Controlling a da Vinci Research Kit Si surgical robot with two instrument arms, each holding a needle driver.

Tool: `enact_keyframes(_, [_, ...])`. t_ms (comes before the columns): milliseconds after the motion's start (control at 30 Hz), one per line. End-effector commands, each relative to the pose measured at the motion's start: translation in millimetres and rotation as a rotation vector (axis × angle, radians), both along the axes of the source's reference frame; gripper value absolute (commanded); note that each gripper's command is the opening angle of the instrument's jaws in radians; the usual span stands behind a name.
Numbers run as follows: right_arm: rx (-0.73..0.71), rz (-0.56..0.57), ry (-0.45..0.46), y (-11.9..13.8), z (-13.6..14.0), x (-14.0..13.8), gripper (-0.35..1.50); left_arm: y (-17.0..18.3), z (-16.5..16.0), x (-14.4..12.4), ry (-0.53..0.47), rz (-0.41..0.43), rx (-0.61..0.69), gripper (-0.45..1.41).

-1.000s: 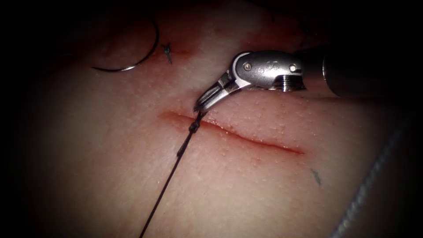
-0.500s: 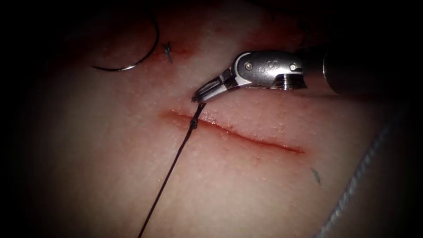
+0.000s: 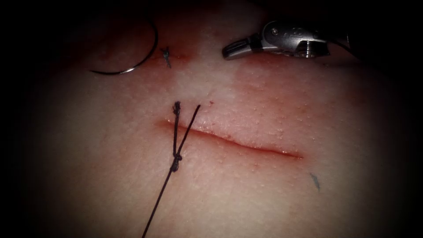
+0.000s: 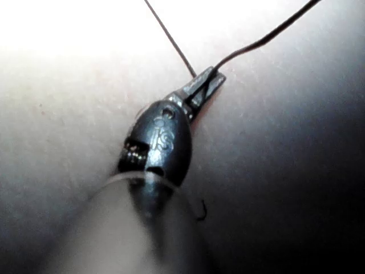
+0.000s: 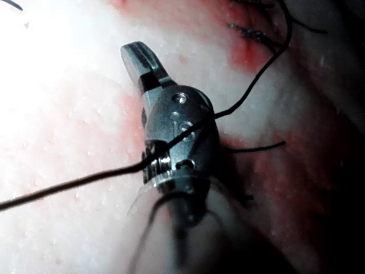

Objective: Wound Closure

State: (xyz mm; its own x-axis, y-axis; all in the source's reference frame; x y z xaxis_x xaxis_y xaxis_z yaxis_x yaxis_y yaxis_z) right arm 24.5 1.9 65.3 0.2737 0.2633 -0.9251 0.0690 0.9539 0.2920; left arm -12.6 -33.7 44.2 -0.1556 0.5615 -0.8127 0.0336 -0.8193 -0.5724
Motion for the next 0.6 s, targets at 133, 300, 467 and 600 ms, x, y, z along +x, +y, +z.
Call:
enact_keyframes(133, [0.017,0.018,0.068,-1.4,0.0,1.8,-0.35,2.4,-1.4,-2.2,-0.008,-0.004,-0.007,-0.45])
enact_keyframes(300, [0.101,0.041,0.082,-3.4,-1.7,2.3,-0.35,7.0,-2.5,-3.7,-0.011,-0.027,-0.078,-0.45])
enact_keyframes(467, [0.338,0.084,0.086,-6.3,-3.9,2.8,0.52,10.3,-2.6,-3.9,0.009,-0.059,-0.137,-0.45])
enact_keyframes(600, [0.575,0.216,0.020,-8.3,-5.7,3.1,0.88,12.4,-2.6,-3.5,0.026,-0.084,-0.168,-0.45])
